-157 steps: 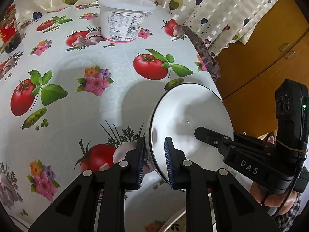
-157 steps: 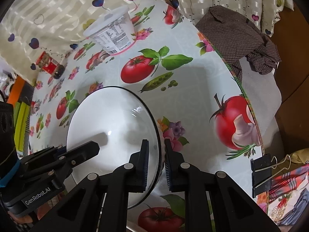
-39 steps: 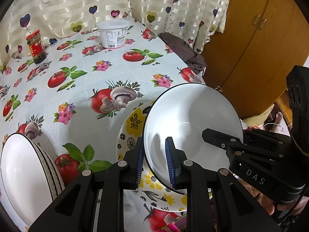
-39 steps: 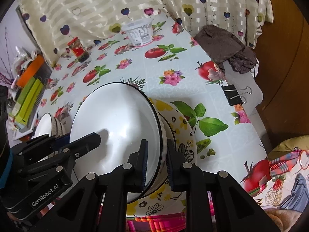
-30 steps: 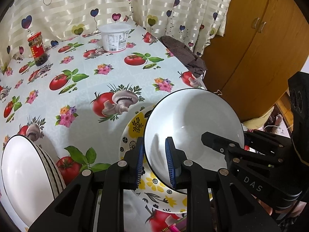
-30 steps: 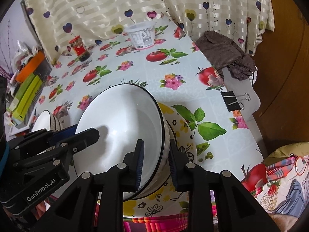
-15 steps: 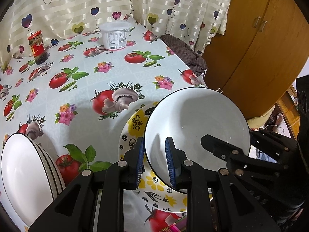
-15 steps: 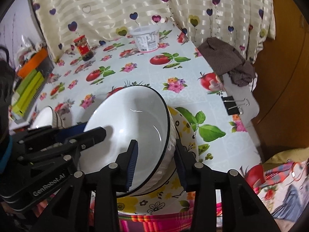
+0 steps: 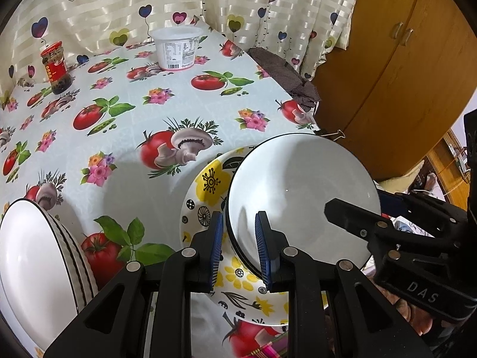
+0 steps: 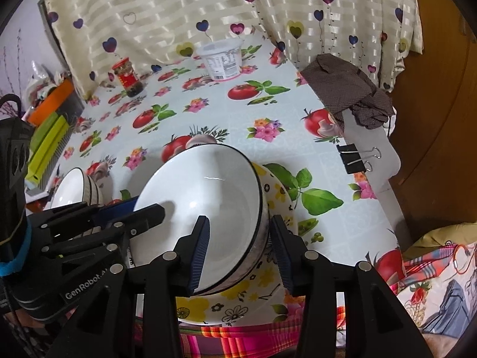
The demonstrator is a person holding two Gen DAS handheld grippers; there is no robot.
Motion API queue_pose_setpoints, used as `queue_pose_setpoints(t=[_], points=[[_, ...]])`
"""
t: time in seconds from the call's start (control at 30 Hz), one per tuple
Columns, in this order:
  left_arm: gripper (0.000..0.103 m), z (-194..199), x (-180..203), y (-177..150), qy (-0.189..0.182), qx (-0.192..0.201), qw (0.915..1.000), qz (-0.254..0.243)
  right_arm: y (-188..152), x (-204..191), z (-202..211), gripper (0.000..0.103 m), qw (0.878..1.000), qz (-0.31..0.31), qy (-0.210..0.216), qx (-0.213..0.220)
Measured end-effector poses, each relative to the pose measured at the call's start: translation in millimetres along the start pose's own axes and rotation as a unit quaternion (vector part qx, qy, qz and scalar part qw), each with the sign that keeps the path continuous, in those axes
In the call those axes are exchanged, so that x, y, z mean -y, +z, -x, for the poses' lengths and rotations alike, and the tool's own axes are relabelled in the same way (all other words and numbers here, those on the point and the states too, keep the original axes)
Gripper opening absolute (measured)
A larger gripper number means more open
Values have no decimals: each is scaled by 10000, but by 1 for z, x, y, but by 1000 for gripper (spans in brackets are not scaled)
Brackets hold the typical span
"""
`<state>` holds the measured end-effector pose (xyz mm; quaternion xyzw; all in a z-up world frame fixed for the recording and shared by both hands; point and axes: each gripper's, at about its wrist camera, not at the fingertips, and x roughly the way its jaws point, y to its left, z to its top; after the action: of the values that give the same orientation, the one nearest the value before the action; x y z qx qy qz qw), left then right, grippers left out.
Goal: Organize plates and bowls
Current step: 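Lower the second white bowl into the first bowl on the floral plate, then open both grippers and release the nested white bowl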
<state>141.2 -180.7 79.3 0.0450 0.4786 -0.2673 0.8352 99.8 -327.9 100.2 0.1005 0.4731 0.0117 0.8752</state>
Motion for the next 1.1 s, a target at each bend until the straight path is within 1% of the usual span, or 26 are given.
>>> queue_pose_setpoints(t=[0.07,0.2,0.27,0.47,0.5,0.7,0.83,0.87,0.9,1.1], points=[[23,1,-2,1,3,13,10000,24,-1,5,5,42,9998,-96,134,58],[23,2,-5,3,-4,57,9999,106,2,15,20,42,9989,-252,188,361],[23,3,-6,4,-16,78,9999,111,4,19,24,42,9981,-271,-30,558],[23,5,-7,7,-18,134,9998,130,3,25,20,42,9961,-284,-217,801],[23,5,-7,7,-21,145,9998,146,2,27,19,42,9961,-313,-178,802],[23,5,-8,8,-22,149,9998,151,-4,44,11,42,9937,-605,353,876],[23,4,-8,8,6,130,9998,164,-11,59,0,44,9887,-961,749,874],[23,4,-8,8,-7,135,9998,171,-13,61,-1,46,9878,-1003,799,886],[23,4,-8,9,-14,135,9998,173,-14,62,-1,47,9873,-1021,817,906],[23,2,-9,8,-31,148,9997,214,-17,64,-1,47,9869,-1013,854,918]])
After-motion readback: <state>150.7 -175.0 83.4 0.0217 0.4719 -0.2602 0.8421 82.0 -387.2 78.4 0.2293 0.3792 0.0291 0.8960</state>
